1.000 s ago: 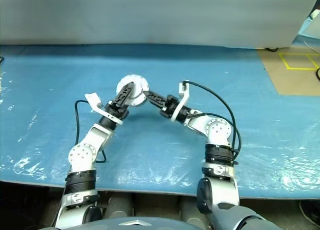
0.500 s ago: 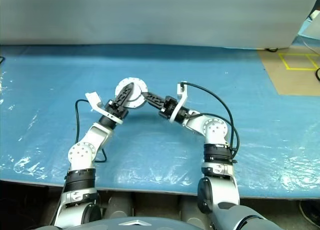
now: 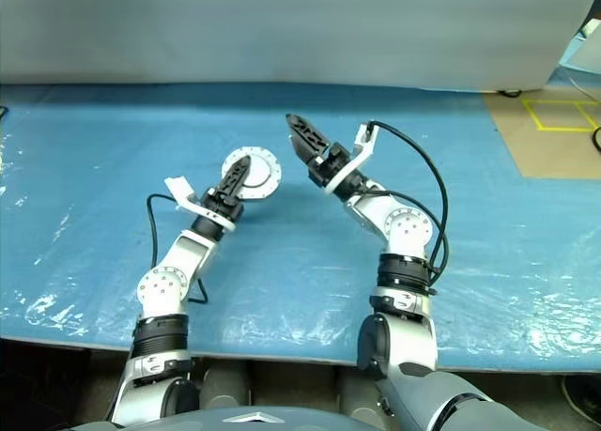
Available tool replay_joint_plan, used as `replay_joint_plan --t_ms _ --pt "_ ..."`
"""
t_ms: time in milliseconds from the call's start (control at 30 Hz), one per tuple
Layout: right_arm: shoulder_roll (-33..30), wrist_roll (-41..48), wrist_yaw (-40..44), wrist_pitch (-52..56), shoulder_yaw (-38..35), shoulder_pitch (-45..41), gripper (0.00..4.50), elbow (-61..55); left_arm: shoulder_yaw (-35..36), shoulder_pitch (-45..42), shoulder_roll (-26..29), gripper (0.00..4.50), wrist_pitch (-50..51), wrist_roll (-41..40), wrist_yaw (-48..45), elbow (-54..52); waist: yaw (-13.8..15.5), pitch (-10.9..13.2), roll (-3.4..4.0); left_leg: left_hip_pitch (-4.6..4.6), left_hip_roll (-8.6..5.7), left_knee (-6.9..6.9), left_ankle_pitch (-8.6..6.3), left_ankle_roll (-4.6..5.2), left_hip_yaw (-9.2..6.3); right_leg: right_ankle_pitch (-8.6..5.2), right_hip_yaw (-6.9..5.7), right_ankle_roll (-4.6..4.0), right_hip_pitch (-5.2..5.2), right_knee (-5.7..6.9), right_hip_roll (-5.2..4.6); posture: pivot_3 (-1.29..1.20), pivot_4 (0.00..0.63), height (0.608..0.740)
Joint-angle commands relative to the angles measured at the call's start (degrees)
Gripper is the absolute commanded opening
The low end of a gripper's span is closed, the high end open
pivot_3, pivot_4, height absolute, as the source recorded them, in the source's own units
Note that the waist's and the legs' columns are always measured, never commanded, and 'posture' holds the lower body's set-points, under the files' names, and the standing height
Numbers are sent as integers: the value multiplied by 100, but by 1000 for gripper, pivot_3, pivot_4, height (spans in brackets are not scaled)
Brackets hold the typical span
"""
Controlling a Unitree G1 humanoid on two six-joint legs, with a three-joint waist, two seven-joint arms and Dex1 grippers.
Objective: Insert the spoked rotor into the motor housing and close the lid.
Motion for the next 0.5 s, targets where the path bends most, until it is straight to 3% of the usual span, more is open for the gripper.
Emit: replay_joint_plan --t_ms 33,367,500 --pt "-24 245 -91 -227 -163 -122 3885 -20 443 -352 -38 2746 -508 -273 81 -51 1 0 0 0 0 0 0 0 0 0 0 0 0 0 0 0 150 740" --pt "-117 571 60 -14 93 -40 3885 -272 1026 -911 604 2746 -2626 1283 398 1364 3 3 -6 -9 -1 1 0 0 -18 2 -10 3 1 -3 2 0 150 740" --pt "-154 591 88 0 200 -1 3885 -310 1117 -992 679 2746 -2909 1421 365 1624 13 3 -7 -22 -1 11 0 0 -39 2 -25 4 5 -4 2 0 150 740"
